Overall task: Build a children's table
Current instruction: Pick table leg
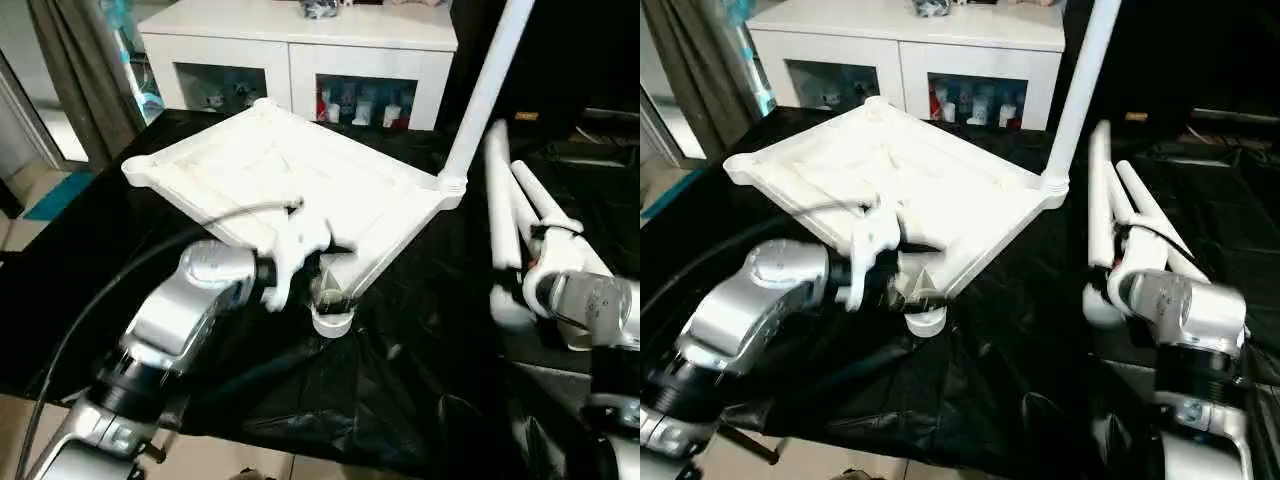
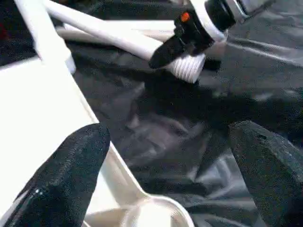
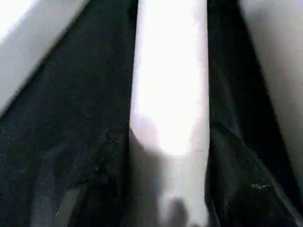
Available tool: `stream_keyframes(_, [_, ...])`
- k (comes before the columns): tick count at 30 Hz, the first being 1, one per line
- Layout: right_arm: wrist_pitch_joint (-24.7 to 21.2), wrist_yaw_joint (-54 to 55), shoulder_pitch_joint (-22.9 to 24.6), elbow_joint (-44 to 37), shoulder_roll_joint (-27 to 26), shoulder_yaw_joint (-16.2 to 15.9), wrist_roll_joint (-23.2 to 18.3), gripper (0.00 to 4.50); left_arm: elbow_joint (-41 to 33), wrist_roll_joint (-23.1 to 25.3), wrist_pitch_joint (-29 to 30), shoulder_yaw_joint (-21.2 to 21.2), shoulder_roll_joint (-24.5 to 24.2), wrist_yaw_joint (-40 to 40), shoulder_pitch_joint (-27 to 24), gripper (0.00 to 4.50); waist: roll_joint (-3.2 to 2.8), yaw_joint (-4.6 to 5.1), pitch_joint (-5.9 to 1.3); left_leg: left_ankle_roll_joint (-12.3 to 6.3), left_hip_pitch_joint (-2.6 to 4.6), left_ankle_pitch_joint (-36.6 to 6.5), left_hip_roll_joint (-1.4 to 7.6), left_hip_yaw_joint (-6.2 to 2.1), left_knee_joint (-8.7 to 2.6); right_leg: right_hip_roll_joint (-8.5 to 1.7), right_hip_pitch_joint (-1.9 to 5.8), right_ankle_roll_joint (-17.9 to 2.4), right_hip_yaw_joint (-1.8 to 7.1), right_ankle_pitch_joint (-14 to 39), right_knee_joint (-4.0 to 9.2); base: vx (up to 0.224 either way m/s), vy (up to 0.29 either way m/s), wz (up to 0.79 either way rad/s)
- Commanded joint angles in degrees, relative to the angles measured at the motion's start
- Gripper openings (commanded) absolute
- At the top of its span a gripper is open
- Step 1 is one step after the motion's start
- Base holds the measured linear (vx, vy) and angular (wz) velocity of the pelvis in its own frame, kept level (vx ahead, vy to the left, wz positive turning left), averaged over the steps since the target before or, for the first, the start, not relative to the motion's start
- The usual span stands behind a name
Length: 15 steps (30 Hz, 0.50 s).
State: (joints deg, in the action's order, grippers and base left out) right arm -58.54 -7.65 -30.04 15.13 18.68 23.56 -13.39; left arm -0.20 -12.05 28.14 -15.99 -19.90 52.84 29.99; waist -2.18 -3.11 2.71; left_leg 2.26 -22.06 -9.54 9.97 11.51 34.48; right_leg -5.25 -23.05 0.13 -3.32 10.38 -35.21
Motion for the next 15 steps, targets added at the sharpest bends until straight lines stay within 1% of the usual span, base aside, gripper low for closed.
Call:
stream_keyframes(1, [10.18, -0.82, 0.28, -4.39, -1.24, 1.84, -1.99, 1.93, 1.55, 0.55, -1.70, 1.51, 1.07, -2.07, 0.96, 4.50, 0.26, -0.10, -4.06, 0.81, 1.27, -11.65, 2.25, -1.26, -3.70, -2.70, 2.66, -11.09, 2.21, 10.65, 4.21, 0.000, 0.000, 0.00])
stream_keyframes(2, [10.18, -0.82, 0.28, -4.39, -1.24, 1.84, -1.99, 1.93, 1.55, 0.55, -1.70, 1.51, 1.07, -2.07, 0.96, 4.50, 0.53, 0.01, -4.09, 0.58, 1.34, -11.77, 2.23, -1.24, -3.64, -2.65, 2.64, -10.68, 2.18, 11.18, 4.27, 0.000, 0.000, 0.00])
stream_keyframes(3, [16.91, -3.22, 0.97, -7.26, -3.02, 2.48, -3.74, 1.93, 3.23, 0.48, -3.88, 2.96, 3.01, -4.57, 1.67, 4.50, 0.10, -0.05, -4.10, 0.41, 1.29, -11.35, 2.21, -1.36, -3.75, -2.60, 2.75, -10.80, 2.12, 11.04, 4.18, 0.000, 0.000, 0.00])
stream_keyframes(4, [21.86, -7.47, 1.96, -11.99, -5.79, 3.47, -7.11, 1.93, 6.52, 0.31, -5.98, 5.32, 5.61, -8.85, 3.84, 4.50, -0.32, 0.07, -3.94, -0.38, 1.12, -13.02, 2.16, -1.05, -3.51, -2.75, 2.55, -10.58, 2.27, 11.61, 4.62, 0.000, 0.000, 0.00])
stream_keyframes(5, [24.17, -10.17, 2.52, -15.68, -8.26, 4.77, -10.12, 1.93, 8.78, -0.30, -7.69, 7.14, 7.61, -11.40, 5.54, 4.50, -0.22, 0.08, -3.94, -1.00, 1.07, -14.01, 2.10, -0.99, -3.45, -2.71, 2.52, -10.12, 2.25, 12.00, 4.90, 0.000, 0.000, 0.00])
stream_keyframes(6, [25.12, -12.07, 2.90, -18.59, -10.46, 6.01, -12.74, 1.93, 10.49, -1.23, -7.82, 8.58, 9.11, -13.04, 7.18, 4.50, 0.14, -0.17, -4.33, -2.11, 1.12, -12.42, 2.28, -1.40, -3.55, -2.75, 2.94, -10.11, 2.05, 10.30, 4.44, 0.000, 0.000, 0.00])
stream_keyframes(7, [25.38, -12.83, 3.03, -19.67, -11.29, 6.46, -13.81, 1.93, 10.87, -1.90, -6.68, 9.09, 9.58, -13.31, 7.90, 4.50, -0.24, -0.29, -4.24, -2.94, 0.88, -10.89, 2.35, -1.51, -3.67, -2.68, 2.89, -10.58, 1.88, 9.17, 4.25, 0.000, 0.000, 0.00])
stream_keyframes(8, [25.62, -13.35, 3.12, -20.48, -12.00, 6.82, -14.72, 1.93, 11.00, -2.70, -5.05, 9.47, 9.90, -13.23, 8.52, 4.50, -0.31, -0.29, -4.21, -3.19, 1.04, -10.08, 2.48, -1.52, -3.67, -2.59, 2.75, -11.37, 1.85, 8.38, 4.11, 0.000, 0.000, 0.00])
stream_keyframes(9, [25.85, -14.41, 3.37, -21.48, -12.58, 6.77, -15.65, 1.93, 10.98, -3.96, -3.24, 9.88, 10.19, -12.46, 9.11, 4.50, -0.52, -0.36, -4.21, -3.30, 1.09, -9.65, 2.47, -1.51, -3.66, -2.62, 2.74, -11.86, 1.85, 8.04, 4.03, 0.000, 0.000, 0.00])
stream_keyframes(10, [26.12, -15.60, 3.77, -22.74, -13.30, 6.46, -16.95, 1.93, 10.91, -5.70, -2.17, 10.65, 10.95, -11.69, 9.71, 4.50, -0.58, -0.37, -4.15, -3.39, 1.04, -9.37, 2.44, -1.43, -3.62, -2.56, 2.67, -12.17, 1.84, 7.91, 4.05, 0.000, 0.000, 0.00])
stream_keyframes(11, [26.35, -16.77, 4.17, -23.92, -13.82, 5.82, -17.96, 1.93, 10.74, -7.65, -0.91, 11.50, 11.70, -10.93, 10.25, 4.50, -0.59, -0.32, -4.14, -3.76, 0.89, -9.04, 2.18, -1.31, -3.53, -2.54, 2.81, -12.67, 1.80, 8.40, 4.07, 0.000, 0.000, 0.00])
stream_keyframes(12, [26.35, -16.77, 4.17, -23.92, -13.82, 5.82, -17.96, 1.93, 10.74, -7.65, -0.91, 11.50, 11.70, -10.93, 10.25, 4.50, -0.63, -0.39, -4.14, -3.86, 0.87, -9.10, 2.15, -1.29, -3.51, -2.56, 2.76, -12.70, 1.79, 8.78, 4.17, 0.000, 0.000, 0.00])
stream_keyframes(13, [26.68, -18.93, 5.06, -25.71, -14.23, 4.31, -19.99, 1.93, 10.63, -10.22, 0.96, 12.73, 12.95, -10.39, 11.22, 4.50, -0.53, -0.36, -4.25, -3.83, 0.91, -9.02, 2.15, -1.24, -3.46, -2.57, 2.84, -12.80, 1.76, 8.98, 4.18, 0.000, 0.000, 0.00])
stream_keyframes(14, [27.07, -21.71, 6.38, -27.38, -14.22, 2.05, -21.77, 1.93, 11.34, -13.28, 3.66, 14.51, 14.58, -10.73, 12.87, 4.50, -0.43, -0.49, -4.17, -3.81, 0.85, -9.67, 2.25, -1.14, -3.43, -2.76, 2.80, -12.94, 1.80, 9.64, 4.26, 0.000, 0.000, 0.00])
stream_keyframes(15, [27.24, -23.92, 7.49, -28.42, -14.03, 0.16, -22.69, 1.93, 12.23, -15.69, 5.64, 16.09, 15.99, -11.36, 14.43, 4.50, -0.55, -0.67, -4.12, -3.89, 0.85, -9.99, 2.15, -1.33, -3.42, -2.71, 2.78, -12.88, 1.68, 10.28, 4.36, 0.000, 0.000, 0.00])
